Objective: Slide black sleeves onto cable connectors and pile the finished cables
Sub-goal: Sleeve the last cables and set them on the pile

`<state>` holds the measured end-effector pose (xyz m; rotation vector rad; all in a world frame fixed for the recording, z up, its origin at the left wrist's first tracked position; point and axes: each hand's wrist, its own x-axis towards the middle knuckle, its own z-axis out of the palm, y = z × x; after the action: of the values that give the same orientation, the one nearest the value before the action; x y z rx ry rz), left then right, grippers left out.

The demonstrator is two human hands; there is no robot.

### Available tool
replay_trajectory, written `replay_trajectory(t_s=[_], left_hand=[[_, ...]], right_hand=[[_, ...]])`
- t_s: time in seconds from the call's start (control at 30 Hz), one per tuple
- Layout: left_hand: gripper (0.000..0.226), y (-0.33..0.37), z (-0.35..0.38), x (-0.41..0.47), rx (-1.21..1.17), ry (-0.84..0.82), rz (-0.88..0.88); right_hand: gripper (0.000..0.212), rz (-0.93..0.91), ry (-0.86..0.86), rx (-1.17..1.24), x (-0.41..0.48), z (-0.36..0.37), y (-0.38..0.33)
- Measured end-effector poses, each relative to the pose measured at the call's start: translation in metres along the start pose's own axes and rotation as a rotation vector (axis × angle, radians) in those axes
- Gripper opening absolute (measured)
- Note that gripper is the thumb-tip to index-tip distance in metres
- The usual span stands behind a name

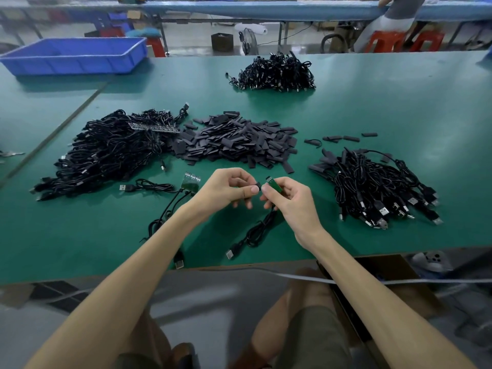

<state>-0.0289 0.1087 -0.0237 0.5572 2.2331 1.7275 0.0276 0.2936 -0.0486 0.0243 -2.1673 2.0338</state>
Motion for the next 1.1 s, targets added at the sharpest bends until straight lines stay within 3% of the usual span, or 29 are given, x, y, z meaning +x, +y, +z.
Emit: replay_trajectory(t_s=[0.3,0.6,0.83,1.0,1.1], left_hand=[[0.008,0.003,0.006,-0.002,0.184,0.025,0.070],[0.014,-0.003,0.001,-0.005,-0.039,0.145,-0.069],[0.010,-0.005,0.007,-0.010,-0.187,0.196,-0.076],[0.019,0.004,0.004,-0.014,-0.456,0.225,-0.163],[0.020,0.010,0.012,-0.016,-0.473,0.266,-0.176]], right_hand=[[0.009,-0.004,-0.005,-0.007,-0.001,0.001,0.000],[0.025,0.000,-0.037,-0.063,-0.002,0.003,-0.001],[0.010,-0.002,-0.111,-0.045,-0.002,0.003,-0.003],[0.012,-0.006,-0.105,-0.014,-0.002,0.002,-0.003],[0.011,-0.002,-0.117,-0.034,-0.003,0.004,-0.003]])
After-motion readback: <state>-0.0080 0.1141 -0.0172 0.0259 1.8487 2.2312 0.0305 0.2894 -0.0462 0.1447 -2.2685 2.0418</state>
